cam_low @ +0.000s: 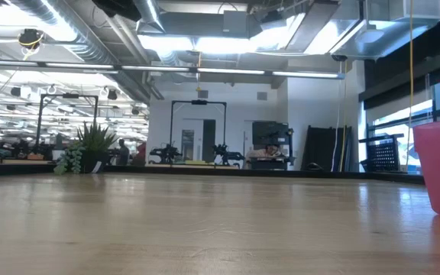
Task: Roll microfiber towels into tight, uniform cylinder then place into a basket
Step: Put the orange microfiber cloth into the red bin
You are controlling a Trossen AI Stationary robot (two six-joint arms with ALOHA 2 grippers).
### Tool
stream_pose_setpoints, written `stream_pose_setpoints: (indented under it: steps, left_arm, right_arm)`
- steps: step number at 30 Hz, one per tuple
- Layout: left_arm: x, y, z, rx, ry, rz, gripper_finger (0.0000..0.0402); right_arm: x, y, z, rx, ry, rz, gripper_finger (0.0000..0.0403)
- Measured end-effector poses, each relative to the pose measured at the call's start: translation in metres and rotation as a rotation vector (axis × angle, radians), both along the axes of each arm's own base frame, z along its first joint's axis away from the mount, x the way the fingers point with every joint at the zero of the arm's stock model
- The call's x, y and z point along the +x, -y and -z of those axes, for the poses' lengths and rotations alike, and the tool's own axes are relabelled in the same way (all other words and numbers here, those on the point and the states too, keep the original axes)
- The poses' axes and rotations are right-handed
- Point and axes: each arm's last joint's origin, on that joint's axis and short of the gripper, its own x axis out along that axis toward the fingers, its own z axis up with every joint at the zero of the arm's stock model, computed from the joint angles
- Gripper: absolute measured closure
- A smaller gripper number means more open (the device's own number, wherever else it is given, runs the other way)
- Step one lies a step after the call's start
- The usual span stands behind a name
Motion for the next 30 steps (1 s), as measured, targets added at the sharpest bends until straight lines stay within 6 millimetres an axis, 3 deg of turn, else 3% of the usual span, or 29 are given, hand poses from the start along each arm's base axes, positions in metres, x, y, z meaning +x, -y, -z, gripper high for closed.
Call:
stream_pose_setpoints:
  steps: [3,11,23,30]
  left_arm:
    - [0.000,0.000,0.000,0.000,0.000,0.000,0.0269]
    - [0.000,0.000,0.000,0.000,0.001,0.000,0.0269]
    - [0.000,0.000,0.000,0.000,0.001,0.000,0.0269]
    - [0.000,0.000,0.000,-0.001,0.003,0.000,0.0269]
  right_arm:
    - [0.007,0.003,0.008,0.016,-0.067,0.019,0.0373]
    - [0.020,0.011,0.005,0.077,-0.140,0.060,0.0358]
    - [0.029,0.017,0.003,0.139,-0.219,0.043,0.0214]
    - [0.032,0.022,-0.012,0.159,-0.187,0.033,0.0177]
